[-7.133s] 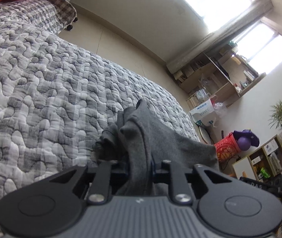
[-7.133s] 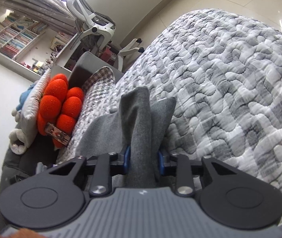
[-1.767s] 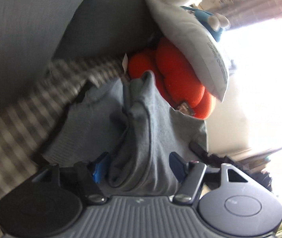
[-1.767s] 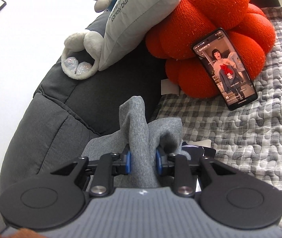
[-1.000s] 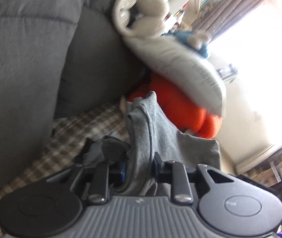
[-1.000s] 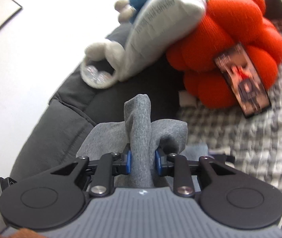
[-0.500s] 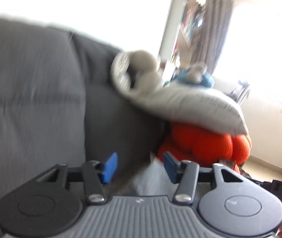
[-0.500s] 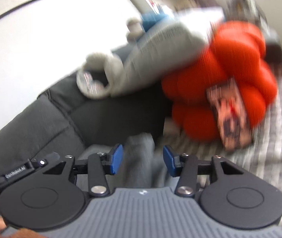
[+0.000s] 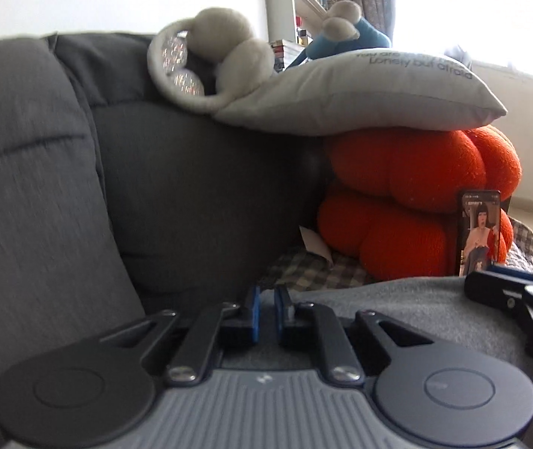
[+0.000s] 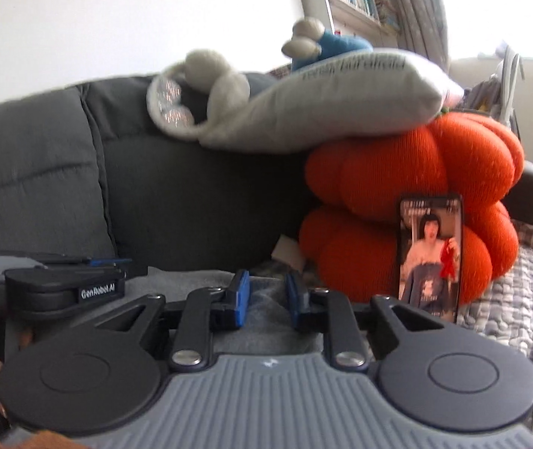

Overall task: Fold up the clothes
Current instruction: 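Lower the shirt onto the stack of folded clothes and open both grippers, then withdraw both grippers from the stacked clothes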

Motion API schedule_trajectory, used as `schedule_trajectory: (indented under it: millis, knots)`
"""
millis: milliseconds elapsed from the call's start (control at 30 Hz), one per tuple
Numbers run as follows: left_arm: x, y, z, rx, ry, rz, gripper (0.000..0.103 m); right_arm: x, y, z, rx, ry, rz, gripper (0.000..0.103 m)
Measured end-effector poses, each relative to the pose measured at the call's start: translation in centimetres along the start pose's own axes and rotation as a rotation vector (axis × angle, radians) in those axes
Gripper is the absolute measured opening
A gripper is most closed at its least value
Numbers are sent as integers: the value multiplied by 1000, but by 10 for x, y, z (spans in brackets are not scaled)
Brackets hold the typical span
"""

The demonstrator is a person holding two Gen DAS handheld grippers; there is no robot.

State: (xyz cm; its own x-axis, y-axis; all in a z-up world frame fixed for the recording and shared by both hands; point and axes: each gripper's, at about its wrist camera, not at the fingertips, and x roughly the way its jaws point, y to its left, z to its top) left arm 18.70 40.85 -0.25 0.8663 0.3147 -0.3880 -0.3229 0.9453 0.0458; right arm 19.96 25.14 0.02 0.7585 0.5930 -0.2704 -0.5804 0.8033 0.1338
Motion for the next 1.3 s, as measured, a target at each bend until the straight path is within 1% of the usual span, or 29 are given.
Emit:
schedule_trajectory:
  millis: [133, 200, 267, 367, 400, 467, 500, 533, 600, 667, 733, 767, 833, 933, 967, 1000, 1033, 1067, 1133, 1233, 1300]
  knots:
    - [8, 4, -19, -59, -36, -1, 9, 5, 1, -13, 11, 9, 7, 22]
    - [10, 8, -23, -92, -50, -6, 9, 5, 2, -15, 24, -1, 14, 22]
    - [7, 10, -22, -101, -50, -7, 10, 4, 4, -14, 20, -10, 16, 23]
    - [-8, 10, -19, -123, -75, 8, 10, -3, 7, -7, 11, -26, 33, 28]
    - [-14, 8, -17, -120, -86, 13, 12, -7, 8, -4, 13, -34, 42, 31]
    - [-28, 4, -12, -112, -106, 29, 29, -18, 11, 1, -2, -50, 55, 37]
    - [-38, 1, -9, -112, -112, 38, 55, -25, 13, 4, -22, -59, 61, 40]
    - [-47, -2, -6, -112, -119, 42, 69, -33, 15, 7, -49, -66, 70, 41]
    - [-68, -8, 1, -117, -124, 45, 70, -48, 18, 19, -78, -68, 92, 43]
    - [-88, -14, 9, -145, -99, 51, 76, -64, 17, 33, -55, -48, 127, 52]
    - [-107, -13, 14, -212, -57, 81, 88, -79, 16, 47, -31, -29, 162, 58]
    - [-114, -12, 16, -253, -35, 90, 91, -87, 16, 53, -30, -20, 166, 60]
    - [-126, -11, 15, -322, 3, 101, 100, -105, 17, 57, -61, -15, 131, 74]
    - [-142, -15, 9, -377, 63, 133, 102, -123, 14, 53, -65, 17, 119, 86]
    - [-146, -19, 6, -382, 81, 161, 102, -128, 13, 51, -64, 29, 118, 89]
    - [-151, -22, 3, -386, 97, 191, 102, -131, 13, 49, -68, 43, 118, 96]
    - [-157, -26, -2, -378, 110, 228, 102, -133, 13, 48, -78, 56, 119, 101]
    - [-160, -31, -4, -348, 136, 264, 102, -135, 13, 47, -88, 70, 120, 103]
    - [-166, -41, -9, -289, 187, 336, 103, -137, 14, 43, -114, 122, 116, 103]
    - [-168, -51, -16, -206, 287, 442, 103, -134, 18, 33, -150, 257, 105, 103]
    - [-171, -56, -21, -151, 315, 479, 102, -134, 22, 25, -207, 314, 115, 103]
